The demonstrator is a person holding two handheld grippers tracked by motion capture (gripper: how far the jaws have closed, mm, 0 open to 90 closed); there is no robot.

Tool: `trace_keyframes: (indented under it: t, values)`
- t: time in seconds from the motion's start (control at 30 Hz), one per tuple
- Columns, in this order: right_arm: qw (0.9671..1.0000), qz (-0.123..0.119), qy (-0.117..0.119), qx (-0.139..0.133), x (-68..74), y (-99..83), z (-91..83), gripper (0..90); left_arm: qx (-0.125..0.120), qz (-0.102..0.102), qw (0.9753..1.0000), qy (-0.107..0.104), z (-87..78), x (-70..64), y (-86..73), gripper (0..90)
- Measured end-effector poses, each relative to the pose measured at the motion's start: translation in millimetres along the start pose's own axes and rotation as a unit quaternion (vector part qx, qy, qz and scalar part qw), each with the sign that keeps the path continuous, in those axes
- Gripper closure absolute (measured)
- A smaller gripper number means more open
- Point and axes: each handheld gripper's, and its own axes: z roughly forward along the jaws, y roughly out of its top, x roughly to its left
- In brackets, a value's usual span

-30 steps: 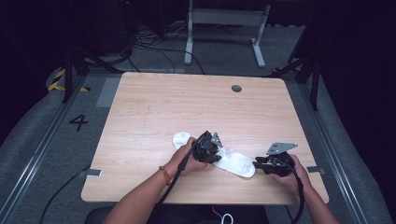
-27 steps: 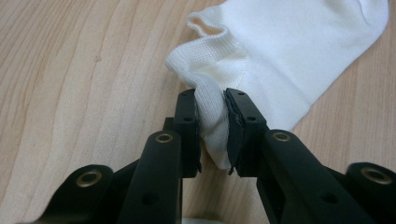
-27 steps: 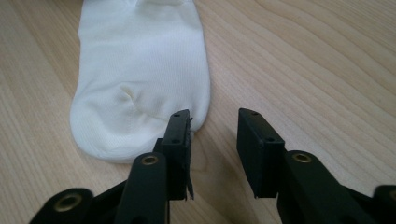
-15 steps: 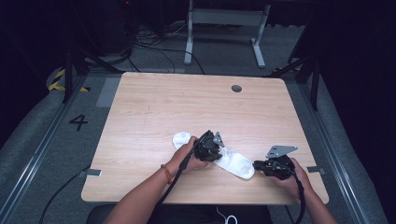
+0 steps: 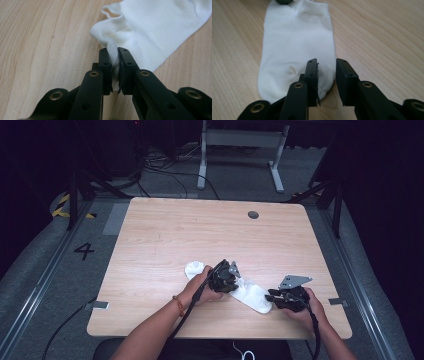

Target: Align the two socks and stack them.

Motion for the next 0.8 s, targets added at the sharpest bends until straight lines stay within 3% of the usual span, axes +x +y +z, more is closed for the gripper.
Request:
trace_keyframes:
  t: [0.17,0.27,0.4,0.7,0.8]
  values:
    - [0.9994,0.025,0.024,0.007,-6.4,-5.5,-4.7,72.5,0.000,0.001,1.0000,-0.002,-0.3,0.9,-0.5,82.3]
    - [0.9993,0.021,0.026,0.017,-6.5,-6.6,-7.9,74.3,-0.002,-0.002,1.0000,-0.003,-0.1,1.1,-0.7,82.3]
    - [0.9992,0.009,0.033,0.021,-2.8,-5.8,-8.1,85.3,-0.005,-0.002,1.0000,-0.005,0.3,1.9,-1.0,82.3]
    - [0.9996,-0.008,0.021,0.018,2.5,-4.6,-9.4,87.5,-0.011,-0.002,0.9999,-0.001,-2.8,1.2,0.9,84.6]
    - [0.9997,-0.012,0.021,0.005,6.1,0.9,-13.9,87.6,-0.012,0.000,0.9999,0.001,-9.2,1.4,2.6,85.2]
